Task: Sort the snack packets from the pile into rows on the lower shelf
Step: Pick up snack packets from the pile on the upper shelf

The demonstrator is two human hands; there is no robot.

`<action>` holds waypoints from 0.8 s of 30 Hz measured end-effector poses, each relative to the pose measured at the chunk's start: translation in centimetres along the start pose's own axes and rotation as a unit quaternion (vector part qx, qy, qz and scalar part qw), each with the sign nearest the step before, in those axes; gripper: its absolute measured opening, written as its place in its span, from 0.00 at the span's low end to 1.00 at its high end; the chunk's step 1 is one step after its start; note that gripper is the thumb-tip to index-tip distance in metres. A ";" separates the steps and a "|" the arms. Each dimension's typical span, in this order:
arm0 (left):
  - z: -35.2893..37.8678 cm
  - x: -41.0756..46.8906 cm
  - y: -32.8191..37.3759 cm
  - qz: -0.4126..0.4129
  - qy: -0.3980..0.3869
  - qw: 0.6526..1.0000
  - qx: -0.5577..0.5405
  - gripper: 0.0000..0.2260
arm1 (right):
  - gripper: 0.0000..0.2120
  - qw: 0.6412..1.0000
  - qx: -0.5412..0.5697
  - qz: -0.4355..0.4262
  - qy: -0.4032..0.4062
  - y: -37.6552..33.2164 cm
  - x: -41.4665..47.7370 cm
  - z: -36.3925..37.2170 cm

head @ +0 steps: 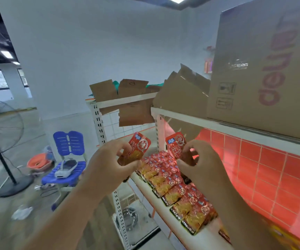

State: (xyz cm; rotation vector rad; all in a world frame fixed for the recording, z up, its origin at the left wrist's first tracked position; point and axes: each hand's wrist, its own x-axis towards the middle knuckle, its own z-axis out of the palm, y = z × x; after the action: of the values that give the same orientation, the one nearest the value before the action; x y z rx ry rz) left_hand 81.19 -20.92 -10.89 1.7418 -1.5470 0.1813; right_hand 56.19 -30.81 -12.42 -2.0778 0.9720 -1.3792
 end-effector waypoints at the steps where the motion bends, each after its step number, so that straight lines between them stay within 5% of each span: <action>1: 0.9 1.2 -0.8 -0.003 -0.003 1.000 0.000 0.19 | 0.12 1.000 -0.001 0.005 -0.005 0.9 1.1 0.9; 12: 8.6 8.1 -8.6 -0.047 -0.029 0.998 -0.031 0.19 | 0.13 0.995 0.008 0.084 -0.058 7.3 6.8 7.8; 24: 19.0 16.3 -23.1 -0.082 -0.146 0.983 -0.069 0.24 | 0.11 0.967 -0.060 0.240 -0.053 13.9 10.9 20.8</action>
State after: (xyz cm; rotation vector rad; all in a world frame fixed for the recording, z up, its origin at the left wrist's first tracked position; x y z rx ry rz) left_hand 98.61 -46.66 -24.90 1.8333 -1.5680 -0.2711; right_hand 73.86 -48.24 -23.80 -1.8072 1.4239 -0.9693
